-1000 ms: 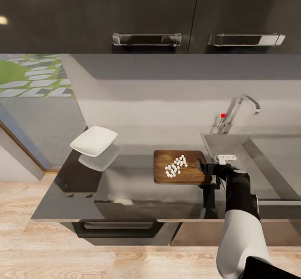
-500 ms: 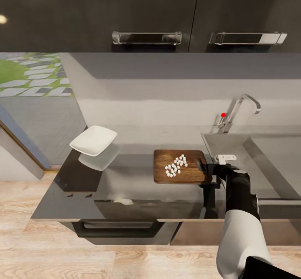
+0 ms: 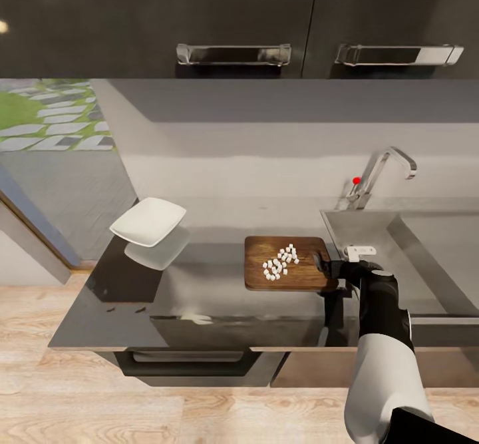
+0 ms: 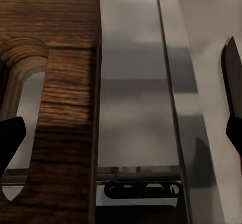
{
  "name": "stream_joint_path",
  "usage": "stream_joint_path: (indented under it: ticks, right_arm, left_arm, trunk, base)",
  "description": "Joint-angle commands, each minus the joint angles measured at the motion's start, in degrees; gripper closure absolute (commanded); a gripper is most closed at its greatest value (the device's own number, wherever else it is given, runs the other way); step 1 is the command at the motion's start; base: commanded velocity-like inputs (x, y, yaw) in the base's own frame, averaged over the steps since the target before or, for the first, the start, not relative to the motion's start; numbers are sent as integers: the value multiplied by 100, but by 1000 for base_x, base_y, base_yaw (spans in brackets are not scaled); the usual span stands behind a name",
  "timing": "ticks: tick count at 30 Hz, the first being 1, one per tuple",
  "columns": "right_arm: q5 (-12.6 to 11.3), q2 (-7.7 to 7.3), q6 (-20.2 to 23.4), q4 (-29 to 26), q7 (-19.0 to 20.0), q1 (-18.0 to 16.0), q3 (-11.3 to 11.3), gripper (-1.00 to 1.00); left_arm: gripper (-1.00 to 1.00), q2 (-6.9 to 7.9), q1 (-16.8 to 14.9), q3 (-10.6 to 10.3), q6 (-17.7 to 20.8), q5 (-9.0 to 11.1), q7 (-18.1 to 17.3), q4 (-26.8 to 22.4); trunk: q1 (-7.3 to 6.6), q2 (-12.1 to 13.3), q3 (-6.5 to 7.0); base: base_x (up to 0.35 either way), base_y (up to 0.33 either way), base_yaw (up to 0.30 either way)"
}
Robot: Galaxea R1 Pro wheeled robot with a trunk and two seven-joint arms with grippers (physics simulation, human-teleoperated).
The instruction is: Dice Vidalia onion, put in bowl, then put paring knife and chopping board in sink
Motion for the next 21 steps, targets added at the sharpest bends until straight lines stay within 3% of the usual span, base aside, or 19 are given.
stream_joint_path:
  ticks: [1,15,16,21]
  right_arm:
    - [54,7,4,-11,54,-8,-21,-100]
    - [54,7,4,-11,60,-8,-21,-100]
    - [54,7,4,-11,61,-8,-21,100]
    - [54,7,4,-11,57,-8,-21,100]
  left_arm:
    - [-100,8,1,-48,-9,57,19,-11]
    - [-100,8,1,-48,-9,57,19,-5]
    - [-100,8,1,-48,-9,57,19,-5]
    - [-100,10,1,-48,-9,57,19,-5]
  trunk:
    - [3,-11,-13]
    - [3,-11,-54]
    - [3,-11,-54]
    - [3,-11,-54]
  base:
    - [0,0,0]
    - [0,0,0]
    - [0,0,0]
    - [0,0,0]
